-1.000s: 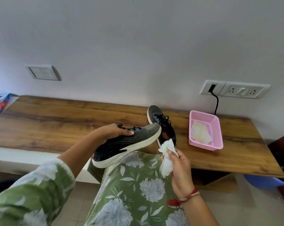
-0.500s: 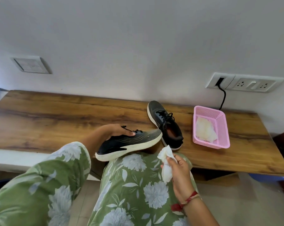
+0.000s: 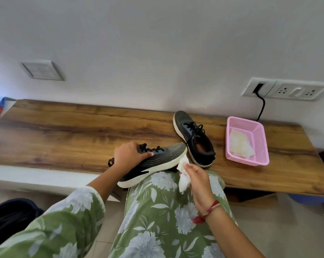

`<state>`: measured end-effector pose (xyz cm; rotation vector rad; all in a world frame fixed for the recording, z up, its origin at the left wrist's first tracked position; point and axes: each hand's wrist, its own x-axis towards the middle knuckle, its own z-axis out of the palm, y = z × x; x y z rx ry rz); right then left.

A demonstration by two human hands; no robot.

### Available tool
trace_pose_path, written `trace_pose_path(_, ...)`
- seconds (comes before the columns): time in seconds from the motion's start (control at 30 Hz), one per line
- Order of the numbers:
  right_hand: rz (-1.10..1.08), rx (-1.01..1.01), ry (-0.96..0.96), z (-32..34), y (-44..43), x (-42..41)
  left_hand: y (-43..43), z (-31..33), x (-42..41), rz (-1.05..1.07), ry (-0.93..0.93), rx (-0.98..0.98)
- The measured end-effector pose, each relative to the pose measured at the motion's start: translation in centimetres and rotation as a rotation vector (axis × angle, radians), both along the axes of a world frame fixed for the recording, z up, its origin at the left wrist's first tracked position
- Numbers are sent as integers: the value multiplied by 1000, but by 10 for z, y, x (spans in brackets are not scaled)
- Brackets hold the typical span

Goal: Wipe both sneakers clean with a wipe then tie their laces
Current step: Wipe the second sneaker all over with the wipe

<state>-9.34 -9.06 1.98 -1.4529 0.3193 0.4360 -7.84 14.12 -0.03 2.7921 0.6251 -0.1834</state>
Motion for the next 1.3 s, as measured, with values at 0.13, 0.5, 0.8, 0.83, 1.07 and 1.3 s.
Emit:
trace_pose_path(0.13,9,-78,-79,-8,12,14,-1,-9,-5,-91,-138,93)
trace_pose_path(0.5,190,-662,-552,-43,35,44,12,-19,1,-123,-54,-272)
trace_pose_path(0.8,345,-890,-822,-52,55,39,12,-28,3,-32,-55,-392)
trace_pose_path(0.83,370,-907,-863,-53,56,35,13,-28,5,-30,-41,-407)
trace_pose_path(1.07,666,-767,-885,-47,40,37,17,-30,8,36,-16,-525)
trace_pose_path(1.3,351,-940,-882,-42,35,61,17,-32,8,30,1,-534)
